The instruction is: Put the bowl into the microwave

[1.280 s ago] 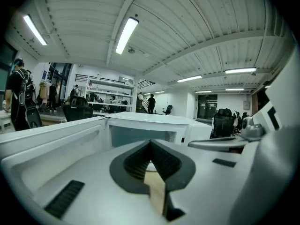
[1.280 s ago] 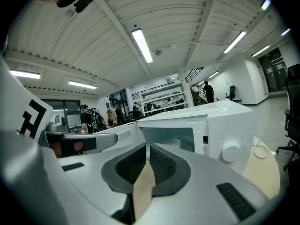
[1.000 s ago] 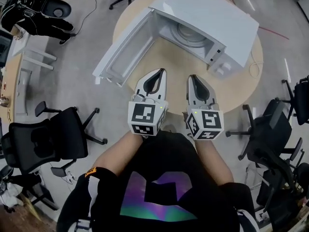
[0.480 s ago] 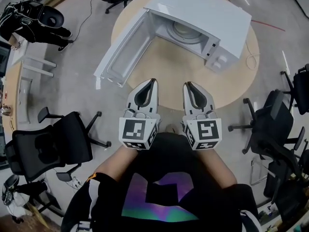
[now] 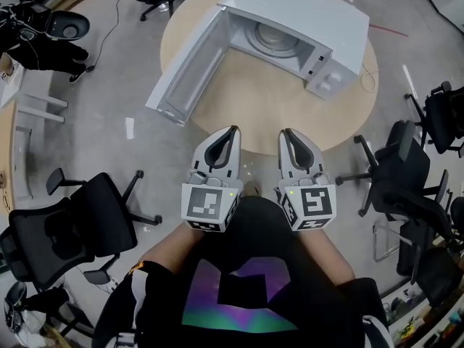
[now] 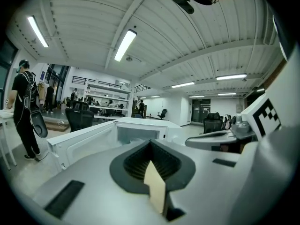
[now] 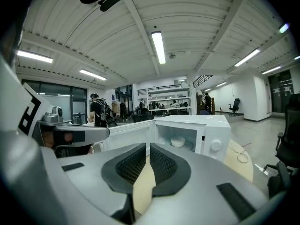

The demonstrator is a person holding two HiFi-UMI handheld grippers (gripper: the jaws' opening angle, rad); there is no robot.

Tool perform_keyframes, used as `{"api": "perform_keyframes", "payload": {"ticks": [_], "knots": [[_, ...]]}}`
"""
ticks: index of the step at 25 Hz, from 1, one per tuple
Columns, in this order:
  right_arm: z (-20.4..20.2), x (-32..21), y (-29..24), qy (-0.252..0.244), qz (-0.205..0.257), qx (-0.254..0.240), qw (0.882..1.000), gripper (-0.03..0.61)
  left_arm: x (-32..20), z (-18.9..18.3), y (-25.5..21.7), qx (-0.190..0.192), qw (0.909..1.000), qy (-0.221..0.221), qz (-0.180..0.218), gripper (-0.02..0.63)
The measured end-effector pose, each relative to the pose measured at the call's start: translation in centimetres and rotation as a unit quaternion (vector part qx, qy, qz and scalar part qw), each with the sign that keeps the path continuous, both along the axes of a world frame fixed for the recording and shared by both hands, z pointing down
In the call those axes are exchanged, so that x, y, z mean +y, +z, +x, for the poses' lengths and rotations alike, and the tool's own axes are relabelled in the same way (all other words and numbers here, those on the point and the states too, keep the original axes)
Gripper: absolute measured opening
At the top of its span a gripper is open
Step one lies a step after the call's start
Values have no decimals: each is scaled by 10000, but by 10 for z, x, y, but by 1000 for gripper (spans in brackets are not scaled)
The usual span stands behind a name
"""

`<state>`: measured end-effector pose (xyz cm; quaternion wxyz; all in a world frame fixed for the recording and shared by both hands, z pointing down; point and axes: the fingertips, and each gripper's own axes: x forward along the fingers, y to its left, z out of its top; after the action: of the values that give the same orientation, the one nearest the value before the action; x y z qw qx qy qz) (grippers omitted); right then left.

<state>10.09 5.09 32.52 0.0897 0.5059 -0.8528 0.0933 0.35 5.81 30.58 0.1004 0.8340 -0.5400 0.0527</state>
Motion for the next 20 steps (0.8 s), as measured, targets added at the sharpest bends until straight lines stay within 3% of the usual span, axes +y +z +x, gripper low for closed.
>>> {"api": "perform_keyframes", "payload": {"ticks": [11,20], "knots": [[-37,47,16,523,-227,159,9982,37,38,-42,22,219,9977,600,-235,46],[-35,75,20,579,-237,306,9976,37,51,-35,25,195,9961,839,-169,46]]}}
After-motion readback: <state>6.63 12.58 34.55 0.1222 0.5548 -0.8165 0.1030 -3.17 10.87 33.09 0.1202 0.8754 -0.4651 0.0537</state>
